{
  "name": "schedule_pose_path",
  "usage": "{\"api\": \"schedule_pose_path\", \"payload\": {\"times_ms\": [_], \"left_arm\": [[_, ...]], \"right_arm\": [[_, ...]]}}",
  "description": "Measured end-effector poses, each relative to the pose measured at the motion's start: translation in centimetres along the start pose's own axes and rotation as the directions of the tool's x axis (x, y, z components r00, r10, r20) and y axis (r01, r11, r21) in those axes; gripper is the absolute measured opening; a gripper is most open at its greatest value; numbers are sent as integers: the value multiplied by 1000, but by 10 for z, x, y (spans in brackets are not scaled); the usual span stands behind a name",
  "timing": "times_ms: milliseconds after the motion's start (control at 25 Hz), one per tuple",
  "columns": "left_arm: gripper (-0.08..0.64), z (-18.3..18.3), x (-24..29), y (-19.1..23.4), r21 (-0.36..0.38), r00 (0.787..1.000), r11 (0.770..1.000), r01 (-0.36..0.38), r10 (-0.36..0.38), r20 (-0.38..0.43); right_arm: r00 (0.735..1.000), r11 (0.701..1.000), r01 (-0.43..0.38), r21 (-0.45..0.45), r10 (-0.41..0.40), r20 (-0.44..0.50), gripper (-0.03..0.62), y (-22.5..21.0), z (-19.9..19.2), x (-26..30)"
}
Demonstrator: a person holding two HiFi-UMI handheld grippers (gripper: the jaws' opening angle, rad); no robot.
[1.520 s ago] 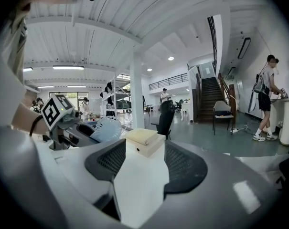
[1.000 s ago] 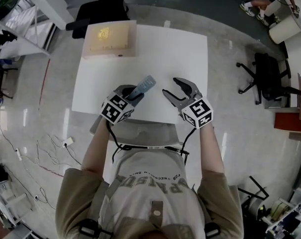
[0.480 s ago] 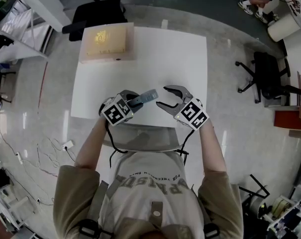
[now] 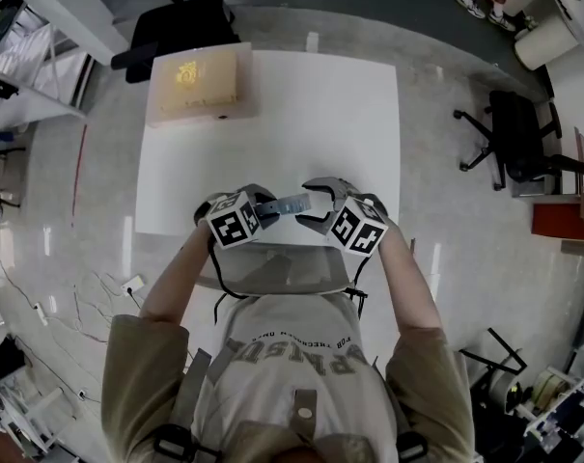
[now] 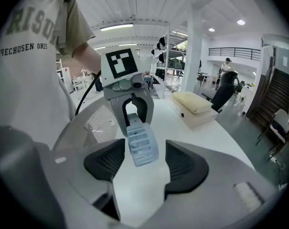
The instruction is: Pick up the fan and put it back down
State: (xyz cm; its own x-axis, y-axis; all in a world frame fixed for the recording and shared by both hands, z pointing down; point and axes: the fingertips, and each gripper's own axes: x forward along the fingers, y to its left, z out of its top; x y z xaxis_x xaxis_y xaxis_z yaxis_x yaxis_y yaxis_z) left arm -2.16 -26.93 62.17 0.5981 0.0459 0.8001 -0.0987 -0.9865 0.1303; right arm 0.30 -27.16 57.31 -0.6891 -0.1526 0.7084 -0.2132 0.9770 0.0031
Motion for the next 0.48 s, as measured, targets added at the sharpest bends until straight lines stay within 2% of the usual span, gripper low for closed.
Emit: {"api": "schedule_pose_path", "payload": {"times_ms": [160, 320, 480], "left_arm": [[126, -2, 8, -12, 68, 998, 997, 44, -42, -42], [126, -2, 13, -20, 95, 996, 992, 79, -74, -53], [126, -5, 17, -23, 128, 992, 986, 105, -95, -81]], "right_arm": [[998, 999, -34, -32, 33, -45, 264, 13, -9, 9], [993, 994, -80, -70, 73, -96, 264, 26, -19, 19], [988, 992, -110, -62, 103, -112, 249, 33, -24, 25]]}}
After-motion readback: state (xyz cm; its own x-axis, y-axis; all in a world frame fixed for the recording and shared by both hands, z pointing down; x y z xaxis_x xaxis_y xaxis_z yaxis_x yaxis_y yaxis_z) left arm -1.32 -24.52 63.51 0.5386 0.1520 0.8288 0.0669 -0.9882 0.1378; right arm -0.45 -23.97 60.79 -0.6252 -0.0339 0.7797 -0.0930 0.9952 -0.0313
